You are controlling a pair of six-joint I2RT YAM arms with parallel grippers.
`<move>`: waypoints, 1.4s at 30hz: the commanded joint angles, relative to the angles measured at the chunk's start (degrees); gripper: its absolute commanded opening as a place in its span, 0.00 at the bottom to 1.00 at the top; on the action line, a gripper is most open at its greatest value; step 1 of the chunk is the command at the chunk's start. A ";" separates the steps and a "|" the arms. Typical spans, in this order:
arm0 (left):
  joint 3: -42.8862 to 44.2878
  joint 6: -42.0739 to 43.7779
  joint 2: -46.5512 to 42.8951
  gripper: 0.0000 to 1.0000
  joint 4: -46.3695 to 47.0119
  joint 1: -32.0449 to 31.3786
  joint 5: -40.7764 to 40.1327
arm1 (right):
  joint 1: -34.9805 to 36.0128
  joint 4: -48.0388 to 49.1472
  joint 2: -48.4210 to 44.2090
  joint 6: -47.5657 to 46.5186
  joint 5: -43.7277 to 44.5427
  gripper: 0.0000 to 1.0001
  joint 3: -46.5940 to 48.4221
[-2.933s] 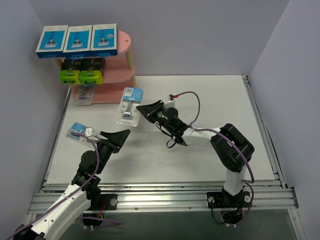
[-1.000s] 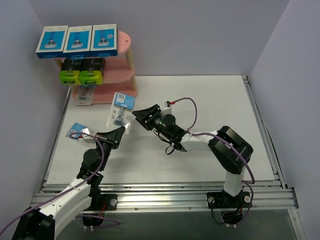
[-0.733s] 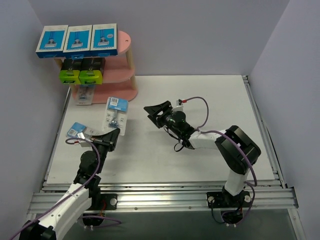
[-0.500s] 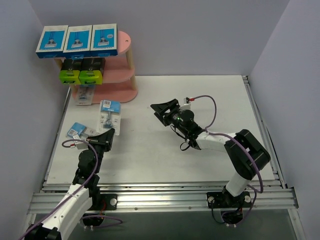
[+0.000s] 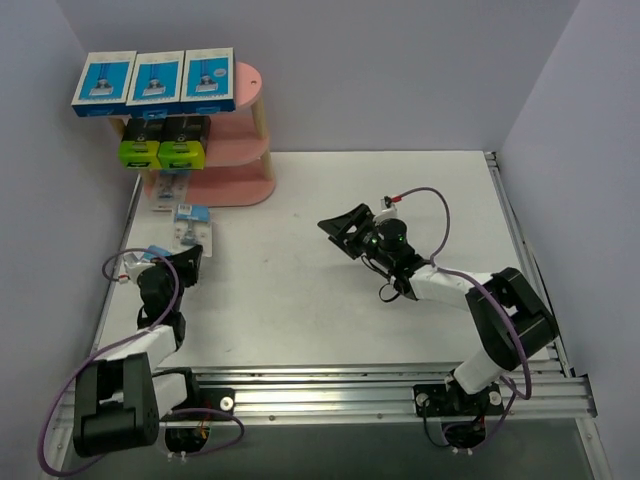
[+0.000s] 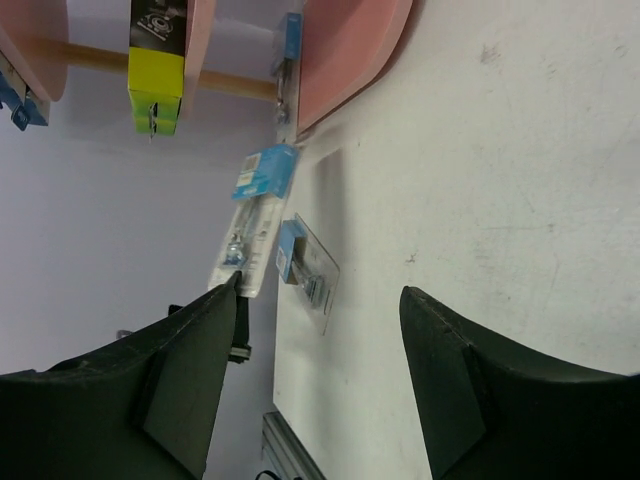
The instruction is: Place and organize the shaving razors onto the shelf
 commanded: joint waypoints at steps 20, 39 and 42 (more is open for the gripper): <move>17.80 0.23 31.33 0.02 32.08 2.55 11.93 | -11.99 1.90 -0.04 -7.73 -12.21 0.62 -3.17; 27.13 0.84 48.03 0.02 32.72 2.29 8.34 | -17.97 6.91 7.61 -7.65 -17.83 0.62 -1.59; 28.36 0.93 49.53 0.02 32.37 2.20 7.46 | -18.67 7.26 8.93 -7.82 -18.62 0.62 -0.89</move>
